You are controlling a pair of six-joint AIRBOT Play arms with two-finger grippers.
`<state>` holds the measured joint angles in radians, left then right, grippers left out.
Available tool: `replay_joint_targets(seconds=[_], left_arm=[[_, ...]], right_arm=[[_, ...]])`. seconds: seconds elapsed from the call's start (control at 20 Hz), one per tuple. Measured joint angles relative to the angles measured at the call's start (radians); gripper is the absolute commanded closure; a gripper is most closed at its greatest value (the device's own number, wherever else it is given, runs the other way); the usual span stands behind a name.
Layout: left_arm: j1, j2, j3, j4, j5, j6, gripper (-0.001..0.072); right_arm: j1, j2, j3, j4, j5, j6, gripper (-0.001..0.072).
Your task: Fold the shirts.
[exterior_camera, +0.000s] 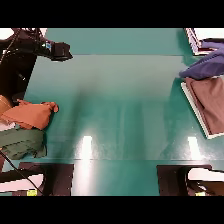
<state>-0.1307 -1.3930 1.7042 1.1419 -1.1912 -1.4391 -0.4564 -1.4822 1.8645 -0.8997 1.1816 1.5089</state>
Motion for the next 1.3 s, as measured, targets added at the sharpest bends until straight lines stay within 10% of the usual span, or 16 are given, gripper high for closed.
replay_joint_targets(seconds=[0.55,0.7,0.95,1.3], left_arm=[[0.0,0.0,0.0,0.003,-0.01,0.03,0.0683],[0.0,0.0,0.0,0.003,-0.016,0.045,0.0684],[0.0,0.0,0.0,0.003,-0.024,0.056,0.0683],[0.0,0.0,0.0,0.003,-0.028,0.058,0.0683]], right_arm=[[-0.045,0.139,-0.035,-0.414,0.35,0.037,0.0681],[-0.045,0.196,-0.178,-0.546,0.391,0.052,0.0126],[-0.036,0.283,-0.352,-0.642,0.399,0.064,0.0122],[0.163,0.391,-0.4,-0.321,0.245,0.069,0.0139]])
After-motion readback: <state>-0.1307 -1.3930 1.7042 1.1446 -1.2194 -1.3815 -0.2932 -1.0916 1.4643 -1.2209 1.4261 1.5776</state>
